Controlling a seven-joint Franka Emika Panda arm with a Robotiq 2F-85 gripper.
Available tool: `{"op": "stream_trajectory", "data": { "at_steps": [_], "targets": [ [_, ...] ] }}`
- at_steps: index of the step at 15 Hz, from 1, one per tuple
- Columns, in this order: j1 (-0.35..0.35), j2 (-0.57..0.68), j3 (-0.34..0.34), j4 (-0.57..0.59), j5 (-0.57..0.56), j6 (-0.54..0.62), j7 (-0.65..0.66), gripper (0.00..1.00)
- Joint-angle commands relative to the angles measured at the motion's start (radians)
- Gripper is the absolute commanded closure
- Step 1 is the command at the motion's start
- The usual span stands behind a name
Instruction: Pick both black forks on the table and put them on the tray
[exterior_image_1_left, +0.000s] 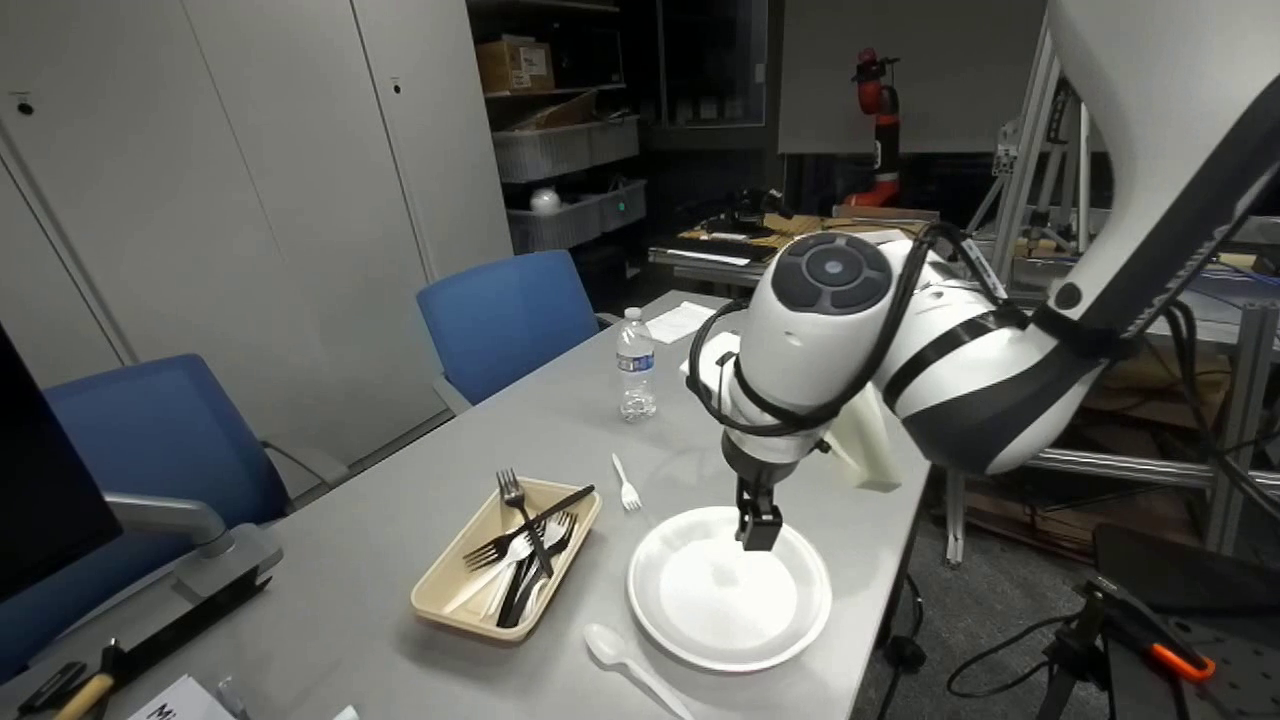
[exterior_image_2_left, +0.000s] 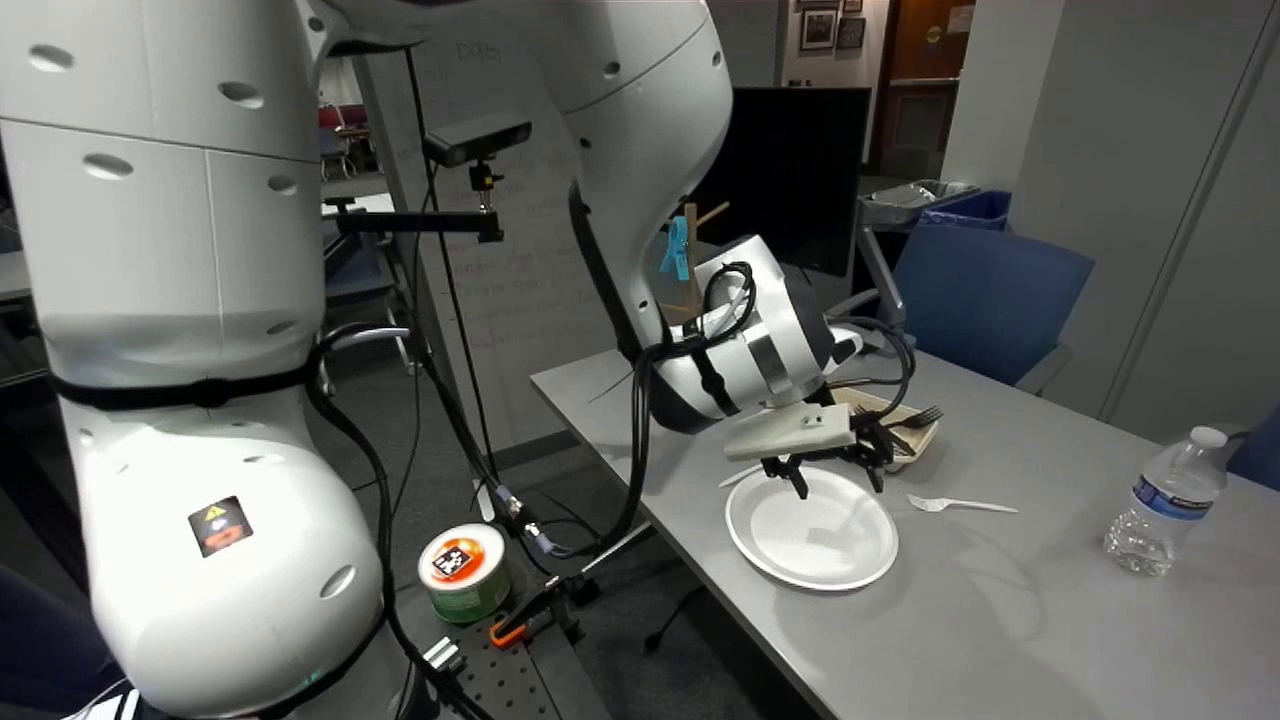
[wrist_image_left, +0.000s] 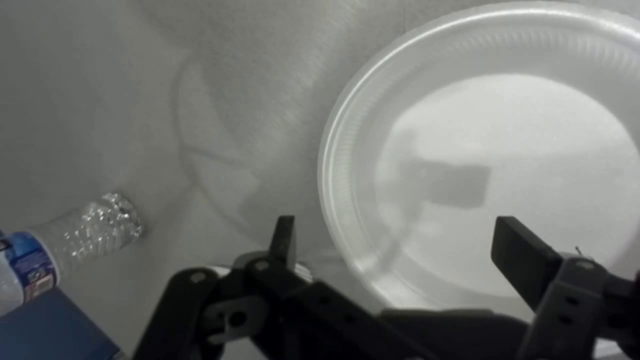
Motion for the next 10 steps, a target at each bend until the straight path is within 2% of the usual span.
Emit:
{"op": "stream_trajectory", "data": {
  "at_steps": [1,2,3,5,10],
  "targets": [
    [0.056,-0.113,-0.075,-0.054,-0.254,0.054,0.209,0.00],
    [0.050,-0.127,-0.075,-0.054,-0.292,0.057,0.237,0.00],
    [0.033,-0.068,-0.046,-0.021,-0.209,0.037,0.169,0.00],
    [0.033,-0.098,-0.053,-0.031,-0.256,0.038,0.206,0.00],
    [0.033,-0.108,-0.054,-0.037,-0.259,0.038,0.207,0.00]
  ]
}}
